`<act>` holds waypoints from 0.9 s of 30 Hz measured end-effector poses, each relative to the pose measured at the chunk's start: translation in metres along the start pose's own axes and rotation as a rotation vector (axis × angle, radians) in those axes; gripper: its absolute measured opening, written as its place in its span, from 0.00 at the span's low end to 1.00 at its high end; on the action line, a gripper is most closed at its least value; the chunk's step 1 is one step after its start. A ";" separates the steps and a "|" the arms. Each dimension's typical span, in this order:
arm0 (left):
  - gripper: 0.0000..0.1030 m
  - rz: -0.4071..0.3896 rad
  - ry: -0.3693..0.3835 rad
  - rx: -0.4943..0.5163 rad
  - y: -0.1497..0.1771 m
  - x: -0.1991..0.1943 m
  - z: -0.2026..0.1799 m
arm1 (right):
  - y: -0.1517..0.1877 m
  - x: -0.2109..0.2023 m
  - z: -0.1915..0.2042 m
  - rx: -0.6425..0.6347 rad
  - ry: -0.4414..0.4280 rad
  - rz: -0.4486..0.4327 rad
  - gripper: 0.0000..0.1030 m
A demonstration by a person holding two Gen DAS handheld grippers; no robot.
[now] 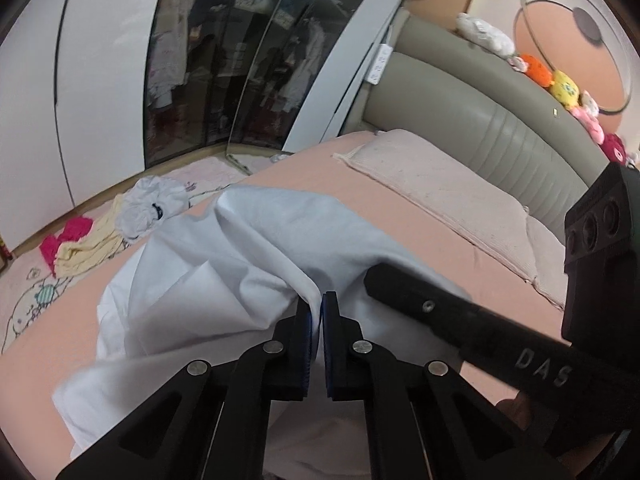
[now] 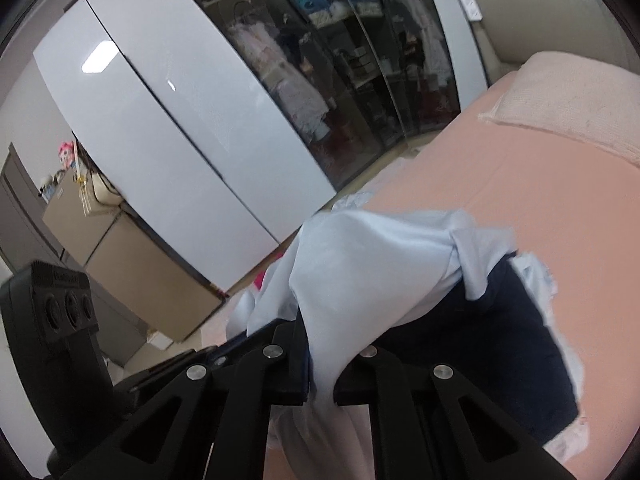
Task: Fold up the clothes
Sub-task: 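Lift the shirt with both grippers and carry it onto open bedsheet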
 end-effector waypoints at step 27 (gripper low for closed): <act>0.03 0.127 0.421 0.193 0.038 -0.010 -0.221 | -0.005 -0.235 -0.102 0.068 0.353 -0.223 0.06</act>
Point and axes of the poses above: each gripper's, at about its wrist camera, not at the fingertips, and x roughly the way its jaws point, z to its left, y to its underside, the point moved 7 cm from there along x, roughly the way its jaws point, and after that the axes turned 3 degrees about -z, right-handed, at the moved point
